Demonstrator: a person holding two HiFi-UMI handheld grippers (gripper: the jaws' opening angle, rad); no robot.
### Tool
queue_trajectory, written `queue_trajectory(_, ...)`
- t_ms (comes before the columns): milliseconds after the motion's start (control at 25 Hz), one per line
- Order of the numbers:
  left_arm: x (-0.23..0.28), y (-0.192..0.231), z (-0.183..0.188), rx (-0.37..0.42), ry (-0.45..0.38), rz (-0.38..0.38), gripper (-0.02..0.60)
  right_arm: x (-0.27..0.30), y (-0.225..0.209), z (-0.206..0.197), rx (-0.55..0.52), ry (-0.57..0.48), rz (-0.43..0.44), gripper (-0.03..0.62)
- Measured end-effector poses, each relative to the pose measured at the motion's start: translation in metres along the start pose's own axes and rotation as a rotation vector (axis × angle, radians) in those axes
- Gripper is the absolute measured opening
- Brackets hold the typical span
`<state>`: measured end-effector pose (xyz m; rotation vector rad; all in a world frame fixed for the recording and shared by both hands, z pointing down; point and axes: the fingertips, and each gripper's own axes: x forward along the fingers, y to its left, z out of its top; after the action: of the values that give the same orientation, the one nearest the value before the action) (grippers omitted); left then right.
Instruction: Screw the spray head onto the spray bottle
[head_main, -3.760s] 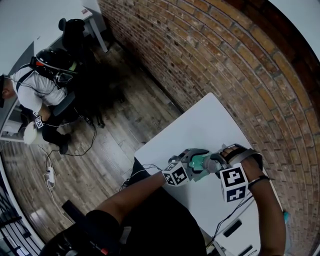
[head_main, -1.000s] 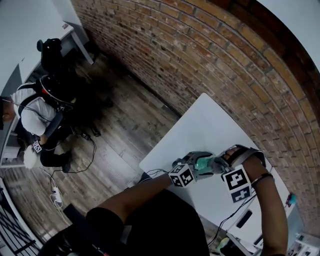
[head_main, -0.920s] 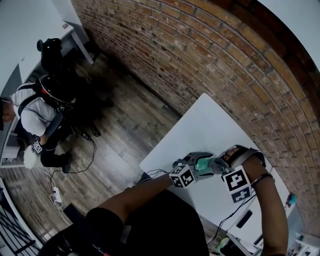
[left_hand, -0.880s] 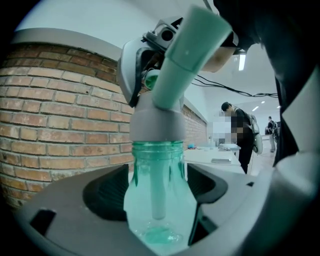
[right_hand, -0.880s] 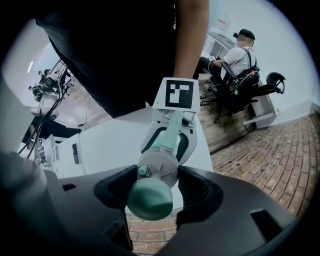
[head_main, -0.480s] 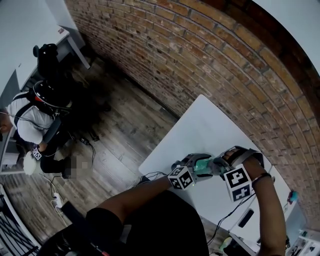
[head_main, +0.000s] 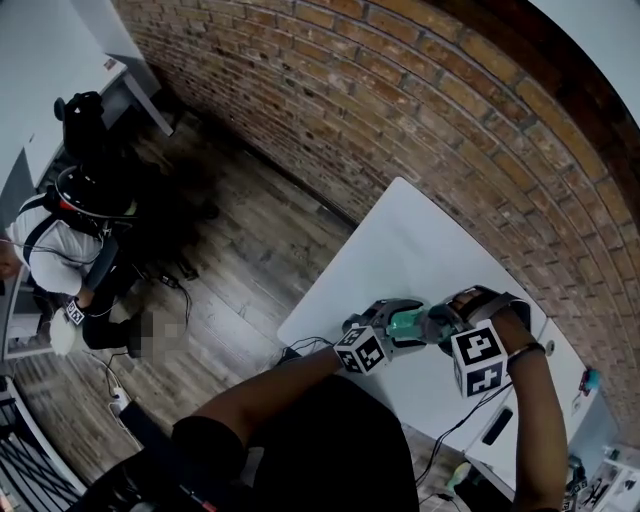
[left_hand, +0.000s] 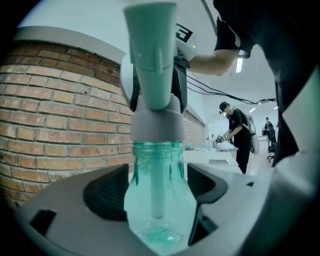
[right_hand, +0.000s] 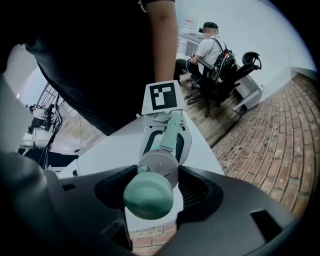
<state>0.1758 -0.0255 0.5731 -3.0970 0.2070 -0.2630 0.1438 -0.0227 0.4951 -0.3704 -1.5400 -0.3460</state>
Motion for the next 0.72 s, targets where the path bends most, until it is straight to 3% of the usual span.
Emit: queue_trajectory(720,-0.0029,-0.0010,-0.0007,-0.005,-0.008,-0.021,0.365,-0.0021,-0.0019,0.0031,0.219,-0.078,-0.006,0.262)
